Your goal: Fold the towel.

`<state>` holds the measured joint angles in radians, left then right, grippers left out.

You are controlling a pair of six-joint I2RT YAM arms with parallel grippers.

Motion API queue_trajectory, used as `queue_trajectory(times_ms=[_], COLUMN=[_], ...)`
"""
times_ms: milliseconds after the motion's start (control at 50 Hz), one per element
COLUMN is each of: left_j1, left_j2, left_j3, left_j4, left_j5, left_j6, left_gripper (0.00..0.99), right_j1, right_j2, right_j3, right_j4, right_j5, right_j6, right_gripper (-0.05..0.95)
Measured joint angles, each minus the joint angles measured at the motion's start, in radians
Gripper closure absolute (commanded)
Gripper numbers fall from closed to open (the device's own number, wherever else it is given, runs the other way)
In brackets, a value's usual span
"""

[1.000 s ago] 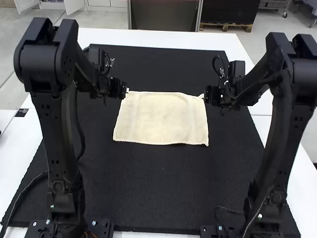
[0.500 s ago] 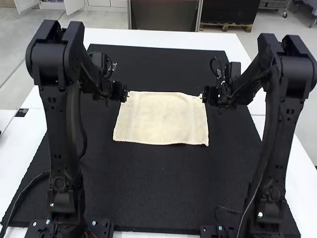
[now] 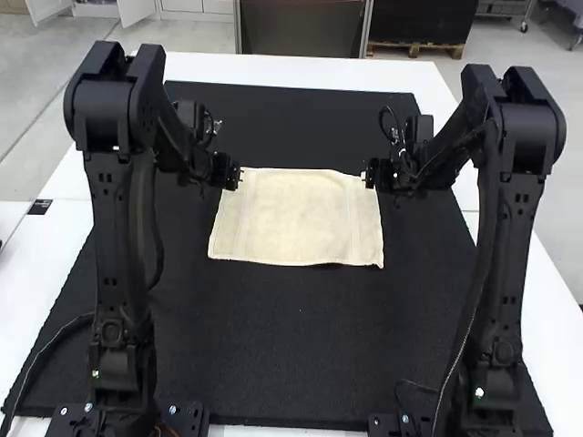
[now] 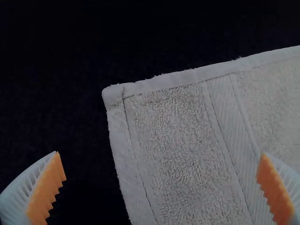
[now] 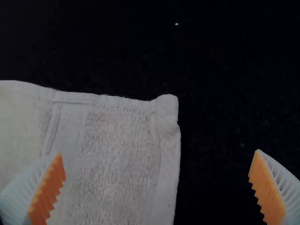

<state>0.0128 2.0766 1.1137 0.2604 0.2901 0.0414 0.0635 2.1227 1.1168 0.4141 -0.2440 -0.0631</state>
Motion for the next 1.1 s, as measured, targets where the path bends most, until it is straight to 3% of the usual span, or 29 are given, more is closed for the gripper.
queue_trajectory(times_ms=[940, 1100], left_j1=[0.000, 0.000], left_j2=[0.124, 0.138], left_j3=[0.101, 0.102], left_j4=[0.023, 0.029], left_j5=[0.002, 0.002], left_j6=[0.019, 0.019], left_gripper=[0.048, 0.156], right_j1=[0.037, 0.039], right_j2=[0.111, 0.111], right_j3=[0.097, 0.097], right_j4=[0.008, 0.008], right_j5=[0.000, 0.010], right_j6=[0.011, 0.005], right_gripper=[0.00, 0.05])
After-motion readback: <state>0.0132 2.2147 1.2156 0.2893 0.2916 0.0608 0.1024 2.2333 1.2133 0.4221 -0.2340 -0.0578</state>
